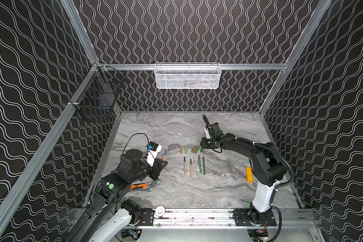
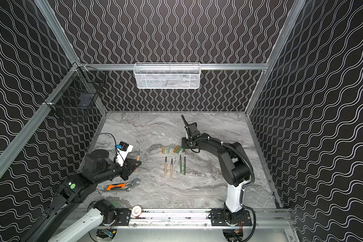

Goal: Insert the pens into the pen caps
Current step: 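Hold the tan pen upright in the left gripper while right gripper reaches for caps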

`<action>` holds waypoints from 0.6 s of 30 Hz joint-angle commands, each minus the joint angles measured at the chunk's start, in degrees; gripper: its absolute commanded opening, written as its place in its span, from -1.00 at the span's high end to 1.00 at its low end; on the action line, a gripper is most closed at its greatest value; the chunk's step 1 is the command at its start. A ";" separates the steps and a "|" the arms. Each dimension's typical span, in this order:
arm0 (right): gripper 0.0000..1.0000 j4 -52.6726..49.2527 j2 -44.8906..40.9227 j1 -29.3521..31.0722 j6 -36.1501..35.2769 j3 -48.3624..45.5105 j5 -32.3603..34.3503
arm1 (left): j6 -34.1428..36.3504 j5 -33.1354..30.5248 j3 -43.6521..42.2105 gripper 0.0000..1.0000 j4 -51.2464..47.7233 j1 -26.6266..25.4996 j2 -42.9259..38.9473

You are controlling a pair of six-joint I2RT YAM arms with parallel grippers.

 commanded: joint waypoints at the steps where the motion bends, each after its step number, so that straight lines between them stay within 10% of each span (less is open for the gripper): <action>1: 0.23 -2.13 1.67 0.09 -0.54 1.35 0.19 | 1.17 0.75 0.20 1.00 1.45 0.03 0.26; 18: 0.39 -9.20 7.53 3.16 -2.26 7.55 7.24 | 0.96 0.41 0.38 1.00 1.53 0.97 0.39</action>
